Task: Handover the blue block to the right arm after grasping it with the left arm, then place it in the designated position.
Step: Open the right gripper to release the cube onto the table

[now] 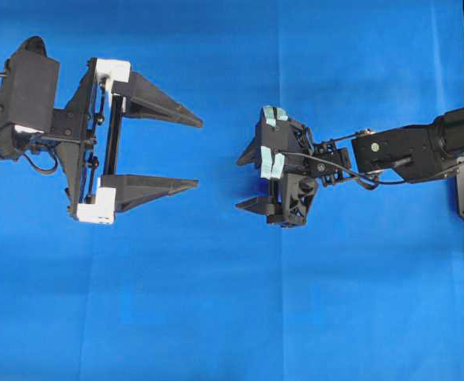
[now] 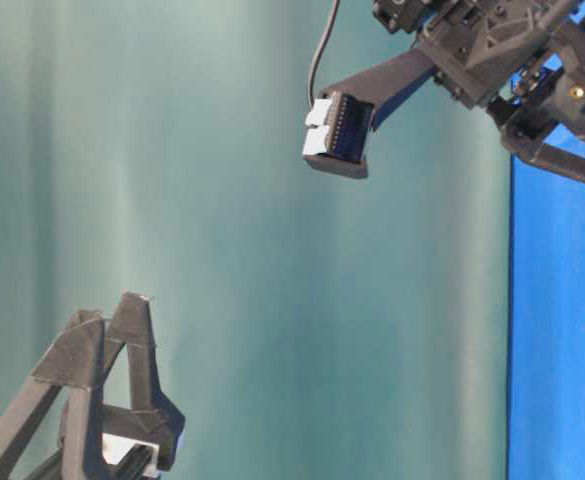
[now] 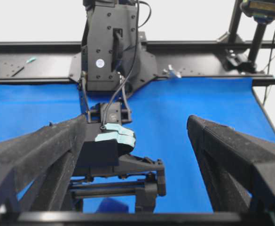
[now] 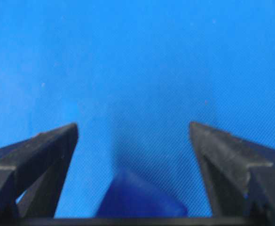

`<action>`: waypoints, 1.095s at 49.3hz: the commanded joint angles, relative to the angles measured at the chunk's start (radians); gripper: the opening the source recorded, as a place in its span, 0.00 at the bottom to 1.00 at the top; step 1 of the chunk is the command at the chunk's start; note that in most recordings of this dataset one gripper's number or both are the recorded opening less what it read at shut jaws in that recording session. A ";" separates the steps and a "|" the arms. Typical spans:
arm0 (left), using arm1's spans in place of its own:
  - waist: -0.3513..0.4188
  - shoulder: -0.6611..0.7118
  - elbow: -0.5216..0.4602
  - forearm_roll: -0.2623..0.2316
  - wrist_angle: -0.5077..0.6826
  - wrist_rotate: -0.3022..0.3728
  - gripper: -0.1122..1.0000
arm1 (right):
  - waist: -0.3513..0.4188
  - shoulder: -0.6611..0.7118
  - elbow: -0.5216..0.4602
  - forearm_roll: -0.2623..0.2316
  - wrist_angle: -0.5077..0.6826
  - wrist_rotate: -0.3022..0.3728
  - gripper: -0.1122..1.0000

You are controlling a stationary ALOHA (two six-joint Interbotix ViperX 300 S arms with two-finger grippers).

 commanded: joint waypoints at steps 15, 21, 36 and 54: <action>-0.002 -0.015 -0.025 0.002 -0.005 0.002 0.93 | 0.006 -0.067 -0.006 0.005 -0.003 0.000 0.90; -0.002 -0.014 -0.026 0.002 -0.005 0.003 0.93 | 0.018 -0.110 -0.005 0.005 0.012 0.002 0.90; 0.000 -0.014 -0.028 0.002 -0.005 0.003 0.93 | 0.044 -0.307 -0.005 0.003 0.196 0.002 0.89; -0.002 -0.014 -0.028 0.002 -0.005 0.002 0.93 | 0.048 -0.560 0.006 -0.003 0.391 -0.005 0.89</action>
